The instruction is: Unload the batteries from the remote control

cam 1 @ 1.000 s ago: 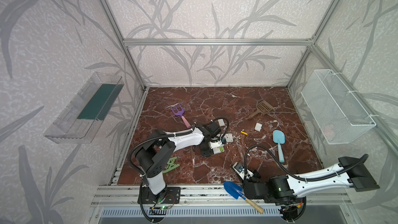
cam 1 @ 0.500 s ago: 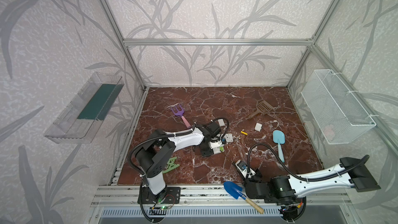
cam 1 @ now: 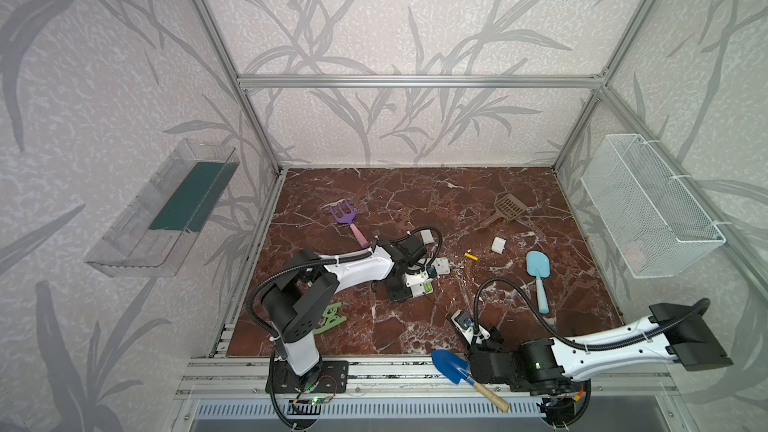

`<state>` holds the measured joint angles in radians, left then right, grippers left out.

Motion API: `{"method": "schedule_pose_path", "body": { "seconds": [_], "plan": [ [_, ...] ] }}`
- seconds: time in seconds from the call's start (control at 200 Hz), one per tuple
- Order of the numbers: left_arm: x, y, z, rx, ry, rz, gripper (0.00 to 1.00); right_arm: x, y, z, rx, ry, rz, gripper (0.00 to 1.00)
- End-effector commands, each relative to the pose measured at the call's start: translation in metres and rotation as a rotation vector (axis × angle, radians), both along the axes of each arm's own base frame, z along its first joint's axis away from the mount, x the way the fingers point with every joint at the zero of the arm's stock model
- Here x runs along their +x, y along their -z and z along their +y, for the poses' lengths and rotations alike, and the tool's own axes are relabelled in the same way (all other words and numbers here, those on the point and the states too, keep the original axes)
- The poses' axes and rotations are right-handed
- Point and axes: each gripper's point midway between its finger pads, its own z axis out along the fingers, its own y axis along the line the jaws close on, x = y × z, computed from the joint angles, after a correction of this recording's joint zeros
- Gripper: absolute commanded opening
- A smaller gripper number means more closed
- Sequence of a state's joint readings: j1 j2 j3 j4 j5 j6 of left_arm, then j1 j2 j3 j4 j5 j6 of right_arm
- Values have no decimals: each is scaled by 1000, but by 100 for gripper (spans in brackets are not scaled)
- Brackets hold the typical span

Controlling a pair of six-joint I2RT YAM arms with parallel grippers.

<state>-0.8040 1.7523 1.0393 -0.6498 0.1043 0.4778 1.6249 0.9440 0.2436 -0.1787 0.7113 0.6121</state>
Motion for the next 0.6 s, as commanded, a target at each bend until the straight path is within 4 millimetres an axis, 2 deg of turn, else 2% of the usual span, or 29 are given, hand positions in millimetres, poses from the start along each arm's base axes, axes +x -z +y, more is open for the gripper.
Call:
{"method": "schedule_pose_path", "body": {
  "seconds": [0.0, 0.275, 0.595],
  "plan": [
    [-18, 19, 4, 34, 33, 66, 38, 5, -7, 1, 21, 34, -17, 0],
    [-18, 19, 4, 36, 33, 68, 37, 12, -7, -11, 41, 96, -7, 0],
    [-20, 17, 1, 26, 23, 75, 37, 14, -1, 2, 35, 56, 21, 0]
  ]
}}
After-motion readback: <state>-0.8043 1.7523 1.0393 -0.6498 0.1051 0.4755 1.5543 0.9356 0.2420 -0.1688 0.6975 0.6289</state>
